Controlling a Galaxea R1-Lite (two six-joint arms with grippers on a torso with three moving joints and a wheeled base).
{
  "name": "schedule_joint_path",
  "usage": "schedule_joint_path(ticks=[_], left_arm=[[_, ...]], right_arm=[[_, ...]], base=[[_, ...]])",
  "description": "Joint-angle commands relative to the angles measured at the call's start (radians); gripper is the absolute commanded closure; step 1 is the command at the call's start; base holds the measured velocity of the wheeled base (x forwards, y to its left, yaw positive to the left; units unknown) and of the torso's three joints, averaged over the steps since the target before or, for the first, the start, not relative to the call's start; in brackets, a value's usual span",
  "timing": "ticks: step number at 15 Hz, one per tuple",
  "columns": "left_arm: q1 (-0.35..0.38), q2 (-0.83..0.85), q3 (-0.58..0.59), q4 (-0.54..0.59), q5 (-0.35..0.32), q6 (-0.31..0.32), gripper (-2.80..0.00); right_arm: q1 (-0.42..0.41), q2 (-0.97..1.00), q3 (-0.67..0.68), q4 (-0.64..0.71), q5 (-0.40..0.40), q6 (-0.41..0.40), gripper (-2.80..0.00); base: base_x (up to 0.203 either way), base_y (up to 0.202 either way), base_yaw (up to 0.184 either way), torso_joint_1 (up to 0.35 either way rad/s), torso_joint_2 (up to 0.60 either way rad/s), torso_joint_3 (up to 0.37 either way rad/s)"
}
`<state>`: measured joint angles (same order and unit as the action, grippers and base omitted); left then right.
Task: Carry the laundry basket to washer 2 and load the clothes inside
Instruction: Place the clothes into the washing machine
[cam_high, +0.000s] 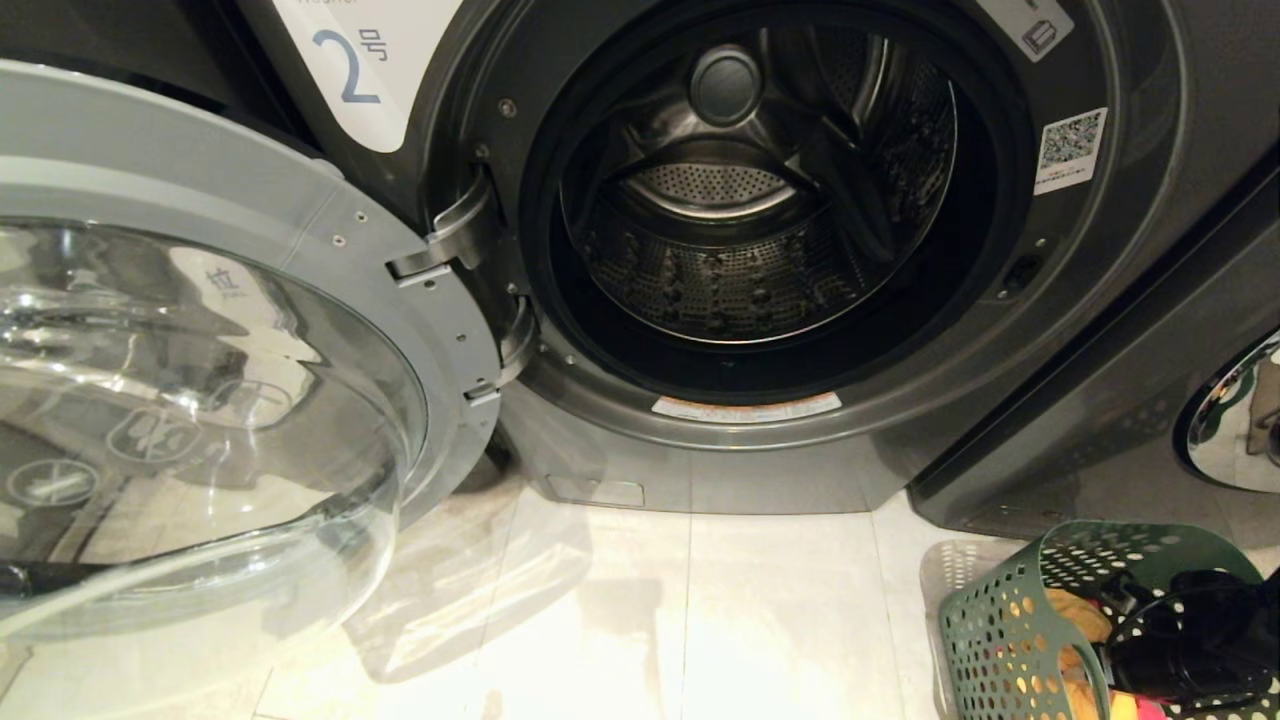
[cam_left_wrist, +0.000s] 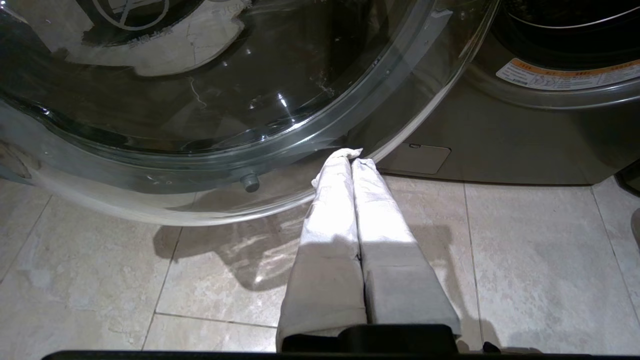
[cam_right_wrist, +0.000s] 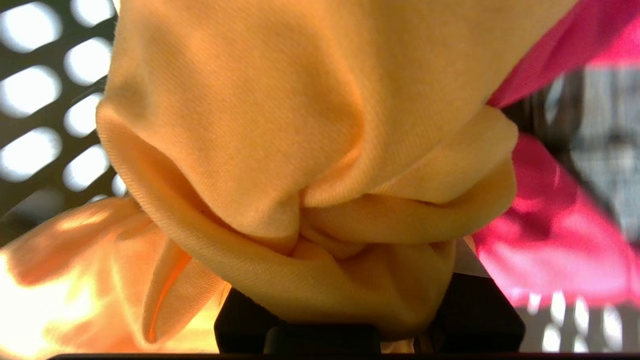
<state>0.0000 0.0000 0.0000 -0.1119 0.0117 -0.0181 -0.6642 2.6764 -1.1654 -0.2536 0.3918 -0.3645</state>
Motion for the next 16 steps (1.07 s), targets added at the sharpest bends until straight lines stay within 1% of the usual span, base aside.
schedule_joint_path(ticks=[1, 4, 6, 9, 12, 14, 16], left_arm=[[0.000, 0.000, 0.040, -0.001, 0.001, 0.000, 0.00], [0.000, 0.000, 0.040, -0.001, 0.001, 0.000, 0.00], [0.000, 0.000, 0.040, -0.002, 0.001, 0.000, 0.00], [0.000, 0.000, 0.040, -0.002, 0.001, 0.000, 0.00], [0.000, 0.000, 0.040, -0.001, 0.001, 0.000, 0.00], [0.000, 0.000, 0.040, -0.002, 0.001, 0.000, 0.00], [0.000, 0.000, 0.040, -0.002, 0.001, 0.000, 0.00]], right_arm=[[-0.023, -0.144, 0.085, 0.036, 0.026, -0.002, 0.00], [-0.058, -0.285, 0.209, 0.086, 0.056, -0.004, 0.00], [-0.085, -0.387, 0.288, 0.129, 0.060, -0.010, 0.00], [-0.118, -0.592, 0.402, 0.208, 0.054, -0.019, 0.00], [-0.146, -0.863, 0.503, 0.310, 0.022, -0.018, 0.00], [-0.159, -1.086, 0.561, 0.416, 0.007, -0.013, 0.00], [-0.164, -1.328, 0.592, 0.539, 0.000, -0.002, 0.00]], base=[[0.000, 0.000, 0.000, 0.000, 0.00, 0.000], [0.000, 0.000, 0.000, 0.000, 0.00, 0.000], [0.000, 0.000, 0.000, 0.000, 0.00, 0.000], [0.000, 0.000, 0.000, 0.000, 0.00, 0.000], [0.000, 0.000, 0.000, 0.000, 0.00, 0.000], [0.000, 0.000, 0.000, 0.000, 0.00, 0.000], [0.000, 0.000, 0.000, 0.000, 0.00, 0.000]])
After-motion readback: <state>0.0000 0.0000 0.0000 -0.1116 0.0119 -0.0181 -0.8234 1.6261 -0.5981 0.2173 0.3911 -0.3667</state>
